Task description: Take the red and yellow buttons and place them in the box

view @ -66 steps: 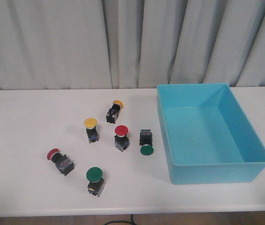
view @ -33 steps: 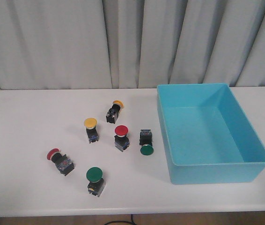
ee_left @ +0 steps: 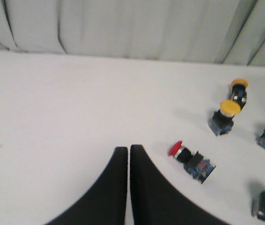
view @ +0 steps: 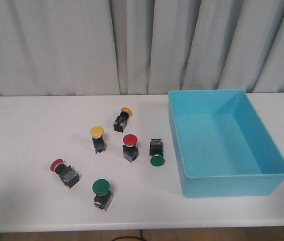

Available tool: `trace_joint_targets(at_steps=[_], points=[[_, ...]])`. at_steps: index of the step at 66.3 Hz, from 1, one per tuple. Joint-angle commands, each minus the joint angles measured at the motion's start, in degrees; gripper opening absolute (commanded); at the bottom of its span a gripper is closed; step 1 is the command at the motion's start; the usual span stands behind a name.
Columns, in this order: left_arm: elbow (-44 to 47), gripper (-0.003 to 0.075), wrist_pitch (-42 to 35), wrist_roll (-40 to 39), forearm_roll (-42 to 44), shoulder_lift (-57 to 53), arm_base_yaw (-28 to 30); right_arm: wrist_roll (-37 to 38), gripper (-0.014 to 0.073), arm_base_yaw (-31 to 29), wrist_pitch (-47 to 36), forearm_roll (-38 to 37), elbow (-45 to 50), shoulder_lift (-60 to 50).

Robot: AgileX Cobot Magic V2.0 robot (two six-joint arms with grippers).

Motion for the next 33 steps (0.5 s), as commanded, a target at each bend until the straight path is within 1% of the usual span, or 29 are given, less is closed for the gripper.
trace_joint_targets(at_steps=[1, 11, 17, 20, 25, 27, 28, 33], points=[[-0.75, -0.0006, -3.12, -0.10, -0.54, 1.68, 0.07, -0.71, -0.0004, -0.31, -2.88, -0.13, -1.86, 2.00], [0.00, 0.0002, -3.27, -0.10, -0.40, 2.11, 0.07, -0.71, -0.0001, -0.31, -3.87, -0.18, -1.86, 2.51], [0.00, 0.0050, -3.42, -0.05, 0.00, 2.11, 0.07, -0.71, 0.0012, -0.31, -4.58, -0.18, -1.86, 2.51], [0.00, 0.0098, -3.47, -0.05, 0.00, 2.11, 0.07, -0.71, 0.0029, -0.31, -4.58, -0.18, -1.86, 2.51], [0.00, 0.0206, -3.47, -0.05, 0.00, 2.11, 0.07, -0.71, 0.0085, -0.31, -4.52, -0.18, -1.86, 2.51], [0.00, 0.0251, -3.49, -0.05, 0.00, 2.11, 0.07, -0.71, 0.0113, -0.31, -4.52, -0.18, -1.86, 2.51], [0.00, 0.0286, -3.49, -0.05, 0.00, 2.11, 0.07, -0.71, 0.0137, -0.31, -4.52, -0.18, -1.86, 2.51], [0.00, 0.0395, -3.49, -0.05, 0.00, 2.11, 0.07, -0.71, 0.0229, -0.31, -4.52, -0.18, -1.86, 2.51]])
